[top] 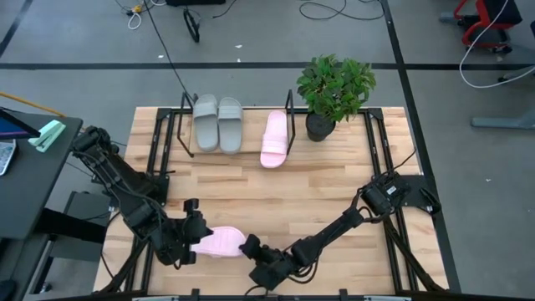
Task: Pick and place slides into the shelf
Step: Put the pink slipper on the shelf
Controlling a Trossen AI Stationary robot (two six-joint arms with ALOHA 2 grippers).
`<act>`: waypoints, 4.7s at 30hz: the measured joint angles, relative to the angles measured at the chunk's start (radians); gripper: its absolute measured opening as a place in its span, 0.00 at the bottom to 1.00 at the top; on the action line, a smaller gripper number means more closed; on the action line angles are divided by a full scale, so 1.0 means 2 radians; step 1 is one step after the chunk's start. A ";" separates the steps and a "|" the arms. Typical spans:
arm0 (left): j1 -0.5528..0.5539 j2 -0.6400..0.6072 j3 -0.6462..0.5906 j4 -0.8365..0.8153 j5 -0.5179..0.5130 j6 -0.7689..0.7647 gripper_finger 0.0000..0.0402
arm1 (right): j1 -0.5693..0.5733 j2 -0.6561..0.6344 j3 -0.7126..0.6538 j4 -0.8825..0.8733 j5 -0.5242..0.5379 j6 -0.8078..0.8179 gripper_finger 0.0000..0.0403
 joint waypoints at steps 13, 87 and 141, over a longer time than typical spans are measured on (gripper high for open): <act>0.000 0.000 0.000 0.015 -0.006 0.002 0.04 | -0.037 -0.001 0.000 0.013 -0.054 0.023 0.32; 0.037 -0.004 0.000 0.096 -0.387 0.005 0.02 | 0.172 -0.365 -0.216 -0.224 0.427 0.865 0.08; 0.148 -0.020 0.000 0.475 -0.080 0.407 0.51 | 0.227 -0.399 -0.208 -0.224 0.426 0.793 0.08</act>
